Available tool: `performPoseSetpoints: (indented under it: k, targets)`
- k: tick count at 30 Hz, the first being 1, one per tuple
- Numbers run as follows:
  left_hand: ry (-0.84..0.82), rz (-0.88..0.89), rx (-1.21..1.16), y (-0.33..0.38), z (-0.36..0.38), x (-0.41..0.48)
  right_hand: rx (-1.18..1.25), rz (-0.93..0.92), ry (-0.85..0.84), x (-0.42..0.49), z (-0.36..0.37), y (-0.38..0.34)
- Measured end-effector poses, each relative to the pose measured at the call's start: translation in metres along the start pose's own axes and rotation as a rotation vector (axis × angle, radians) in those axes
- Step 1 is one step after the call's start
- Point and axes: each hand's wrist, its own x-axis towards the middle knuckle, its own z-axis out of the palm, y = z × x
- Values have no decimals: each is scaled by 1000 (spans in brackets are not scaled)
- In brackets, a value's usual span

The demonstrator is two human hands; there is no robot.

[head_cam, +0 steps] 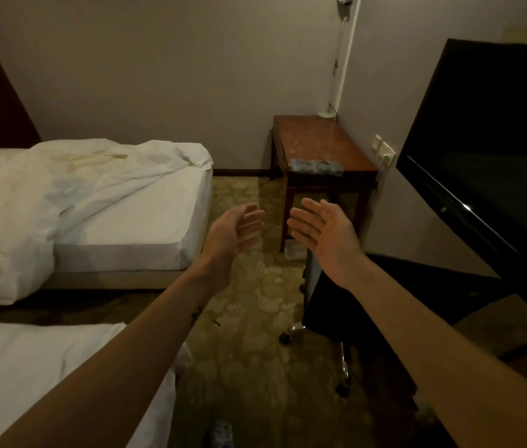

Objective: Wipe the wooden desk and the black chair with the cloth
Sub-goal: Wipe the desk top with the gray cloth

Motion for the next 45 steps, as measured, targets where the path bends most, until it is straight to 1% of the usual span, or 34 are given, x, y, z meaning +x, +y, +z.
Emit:
performPoseSetpoints:
  k: [5, 9, 12, 16, 21, 25, 31, 34, 40, 45]
  targets:
    - [-46, 46, 53, 5, -34, 122, -27, 18, 29, 124, 32, 11]
    - [-47, 0, 29, 26, -63, 225, -45, 45, 58, 215, 66, 11]
    - [-63, 12, 51, 46, -73, 287, -64, 22, 81, 275, 84, 3]
    - [-77, 13, 82, 63, -75, 350, -56, 13, 103, 342, 95, -4]
    - [-95, -4, 83, 67, -72, 413, -9, 5, 135, 412, 90, -12]
    - [-111, -5, 103, 62, -63, 474, -7, 2, 153, 474, 77, -18]
    - [-118, -16, 135, 45, -32, 589, -18, -29, 177, 579, 25, -29]
    - [-112, -61, 151, 35, -2, 656, 30, -12, 235, 639, -11, -36]
    - [-157, -99, 190, 24, 63, 773, 58, 10, 287, 747, -73, -56]
    - [-162, -156, 205, 7, 99, 832, 83, 51, 327, 797, -113, -61]
